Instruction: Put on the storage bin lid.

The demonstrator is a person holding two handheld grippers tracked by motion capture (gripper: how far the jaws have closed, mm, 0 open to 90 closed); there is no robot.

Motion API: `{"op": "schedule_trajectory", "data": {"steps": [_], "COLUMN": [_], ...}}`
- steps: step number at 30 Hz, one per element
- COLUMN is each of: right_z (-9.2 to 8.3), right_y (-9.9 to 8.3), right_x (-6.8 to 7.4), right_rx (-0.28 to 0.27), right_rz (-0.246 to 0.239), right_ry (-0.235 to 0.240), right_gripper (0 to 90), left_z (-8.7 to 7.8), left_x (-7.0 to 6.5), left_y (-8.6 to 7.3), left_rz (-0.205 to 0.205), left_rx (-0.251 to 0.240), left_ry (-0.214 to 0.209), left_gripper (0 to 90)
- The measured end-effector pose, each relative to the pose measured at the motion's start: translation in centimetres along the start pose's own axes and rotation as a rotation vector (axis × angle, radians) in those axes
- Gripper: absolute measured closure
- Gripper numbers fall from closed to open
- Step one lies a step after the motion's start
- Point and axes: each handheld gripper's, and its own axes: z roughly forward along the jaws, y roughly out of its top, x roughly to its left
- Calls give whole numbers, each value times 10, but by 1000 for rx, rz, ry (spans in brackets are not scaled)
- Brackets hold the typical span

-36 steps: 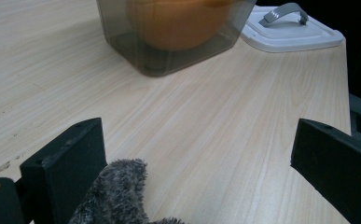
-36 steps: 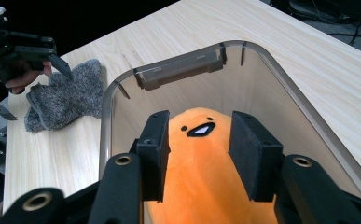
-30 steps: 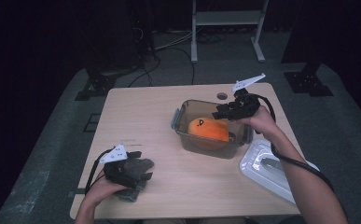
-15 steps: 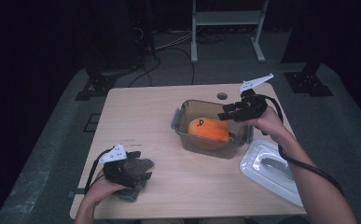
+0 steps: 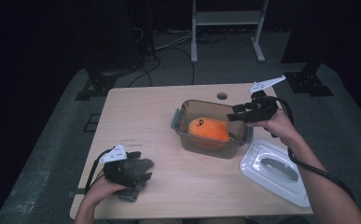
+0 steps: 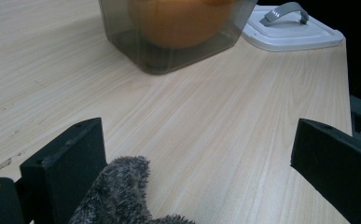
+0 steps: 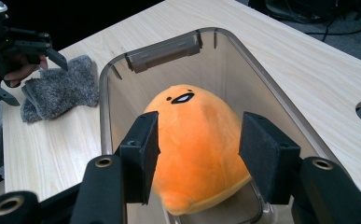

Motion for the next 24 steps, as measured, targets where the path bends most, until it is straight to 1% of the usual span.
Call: {"op": "schedule_trajectory", "data": {"steps": [4, 9, 24], "right_z": [-3, -11, -31], "right_y": [-2, -5, -17], "right_x": [0, 0, 0], "right_rx": [2, -4, -12], "right_rz": [-4, -5, 7], "right_ry": [-5, -16, -42], "right_gripper": [458, 449, 440], "left_z": [0, 1, 3], "left_x": [-1, -1, -2], "left_y": [1, 1, 2], "left_rz": [4, 3, 3], "left_rx": [1, 2, 4], "left_ry": [-2, -1, -5], "left_gripper": [23, 24, 23]}}
